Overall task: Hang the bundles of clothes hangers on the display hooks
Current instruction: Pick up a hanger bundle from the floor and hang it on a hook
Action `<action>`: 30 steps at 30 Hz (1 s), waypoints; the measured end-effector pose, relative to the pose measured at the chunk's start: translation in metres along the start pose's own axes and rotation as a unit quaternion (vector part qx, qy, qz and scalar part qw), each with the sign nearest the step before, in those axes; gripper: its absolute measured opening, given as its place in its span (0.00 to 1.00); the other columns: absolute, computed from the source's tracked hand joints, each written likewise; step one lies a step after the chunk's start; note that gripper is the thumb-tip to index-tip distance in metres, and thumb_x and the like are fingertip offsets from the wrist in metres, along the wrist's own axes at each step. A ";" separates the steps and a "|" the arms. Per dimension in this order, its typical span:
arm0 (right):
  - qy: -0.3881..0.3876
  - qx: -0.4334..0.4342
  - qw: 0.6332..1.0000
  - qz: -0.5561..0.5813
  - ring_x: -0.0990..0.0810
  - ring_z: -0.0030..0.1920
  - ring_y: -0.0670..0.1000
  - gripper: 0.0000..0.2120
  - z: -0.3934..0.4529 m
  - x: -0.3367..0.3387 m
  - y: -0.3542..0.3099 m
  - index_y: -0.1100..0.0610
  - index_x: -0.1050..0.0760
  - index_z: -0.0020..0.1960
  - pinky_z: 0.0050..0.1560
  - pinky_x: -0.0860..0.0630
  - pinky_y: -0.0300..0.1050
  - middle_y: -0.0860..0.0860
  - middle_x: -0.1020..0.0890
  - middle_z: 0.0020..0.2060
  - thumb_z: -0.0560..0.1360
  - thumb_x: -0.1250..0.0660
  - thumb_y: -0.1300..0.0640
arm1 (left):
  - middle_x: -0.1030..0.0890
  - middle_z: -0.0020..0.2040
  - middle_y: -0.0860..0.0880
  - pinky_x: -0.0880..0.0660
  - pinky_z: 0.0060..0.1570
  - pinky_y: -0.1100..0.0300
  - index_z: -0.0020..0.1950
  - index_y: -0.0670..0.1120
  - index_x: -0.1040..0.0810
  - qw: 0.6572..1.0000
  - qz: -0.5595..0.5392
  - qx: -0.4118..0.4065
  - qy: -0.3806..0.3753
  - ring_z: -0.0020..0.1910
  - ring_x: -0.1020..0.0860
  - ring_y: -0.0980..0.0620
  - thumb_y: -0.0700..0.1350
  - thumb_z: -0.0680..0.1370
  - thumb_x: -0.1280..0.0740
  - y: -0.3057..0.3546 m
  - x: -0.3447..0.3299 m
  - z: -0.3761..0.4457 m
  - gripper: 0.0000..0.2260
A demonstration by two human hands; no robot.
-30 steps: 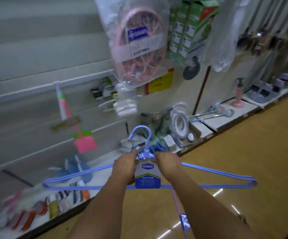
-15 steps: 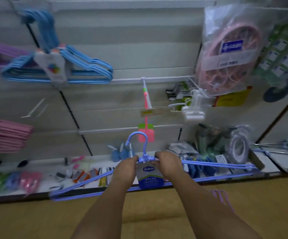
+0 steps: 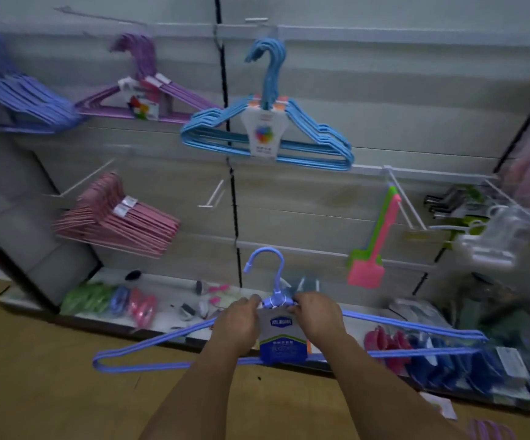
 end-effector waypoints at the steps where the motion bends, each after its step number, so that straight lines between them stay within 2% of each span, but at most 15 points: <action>1: 0.000 0.001 1.000 -0.002 0.21 0.54 0.55 0.12 0.003 -0.002 -0.007 0.54 0.23 0.56 0.46 0.30 0.44 0.54 0.19 0.53 0.80 0.42 0.50 | 0.25 0.58 0.43 0.30 0.51 0.52 0.64 0.46 0.32 1.000 0.014 0.004 0.008 0.56 0.26 0.42 0.45 0.81 0.46 -0.010 0.004 0.001 0.13; 4: 0.003 0.003 1.000 -0.007 0.21 0.54 0.55 0.13 0.019 -0.013 -0.027 0.54 0.24 0.55 0.42 0.33 0.43 0.53 0.19 0.53 0.81 0.43 0.49 | 0.26 0.61 0.44 0.32 0.55 0.52 0.66 0.47 0.32 0.999 0.031 0.027 0.018 0.59 0.28 0.43 0.47 0.82 0.47 -0.041 0.011 0.009 0.14; 7: 0.005 -0.002 1.000 -0.007 0.22 0.54 0.54 0.13 0.030 -0.017 -0.032 0.54 0.25 0.54 0.41 0.35 0.42 0.52 0.19 0.53 0.81 0.44 0.49 | 0.27 0.64 0.47 0.34 0.62 0.48 0.67 0.50 0.33 0.998 0.030 0.056 -0.001 0.63 0.30 0.45 0.47 0.82 0.47 -0.054 0.009 0.023 0.14; 11: 0.002 -0.015 1.000 0.005 0.21 0.54 0.55 0.12 0.058 -0.018 -0.031 0.53 0.25 0.56 0.45 0.30 0.43 0.52 0.19 0.53 0.81 0.43 0.49 | 0.30 0.68 0.48 0.39 0.67 0.45 0.69 0.50 0.33 0.998 0.010 0.068 0.000 0.69 0.34 0.47 0.43 0.82 0.46 -0.058 0.015 0.054 0.16; 17: -0.009 -0.007 1.000 -0.004 0.21 0.52 0.55 0.12 0.112 -0.022 -0.029 0.52 0.25 0.55 0.41 0.34 0.43 0.52 0.19 0.52 0.81 0.44 0.48 | 0.28 0.65 0.46 0.32 0.60 0.49 0.68 0.48 0.32 0.997 -0.031 0.074 -0.012 0.65 0.33 0.46 0.42 0.81 0.45 -0.069 0.012 0.107 0.15; 21: -0.015 -0.003 1.000 -0.002 0.21 0.51 0.55 0.12 0.145 -0.026 -0.032 0.52 0.25 0.54 0.42 0.31 0.44 0.52 0.18 0.50 0.81 0.45 0.48 | 0.28 0.66 0.48 0.36 0.65 0.46 0.68 0.50 0.33 0.996 -0.009 0.092 -0.012 0.67 0.34 0.47 0.43 0.81 0.43 -0.080 0.016 0.134 0.15; 27: -0.025 -0.009 1.000 0.001 0.21 0.51 0.55 0.11 0.179 -0.036 -0.035 0.53 0.25 0.55 0.44 0.30 0.43 0.53 0.18 0.51 0.81 0.44 0.50 | 0.26 0.65 0.49 0.40 0.68 0.46 0.68 0.50 0.31 0.996 -0.016 0.090 -0.011 0.67 0.33 0.48 0.43 0.82 0.45 -0.094 0.017 0.161 0.14; 30: -0.027 -0.023 0.999 -0.002 0.21 0.53 0.55 0.11 0.191 -0.040 -0.035 0.53 0.25 0.56 0.45 0.29 0.43 0.53 0.19 0.52 0.81 0.44 0.50 | 0.24 0.63 0.49 0.38 0.68 0.47 0.66 0.51 0.30 0.997 -0.019 0.078 -0.016 0.65 0.30 0.48 0.45 0.82 0.45 -0.099 0.016 0.175 0.13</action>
Point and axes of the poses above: each hand's wrist, its own z-axis towards the middle knuckle, its own x-axis out of the back of the hand, y = z × x, the point moved 10 cm from there along z, towards the middle knuckle
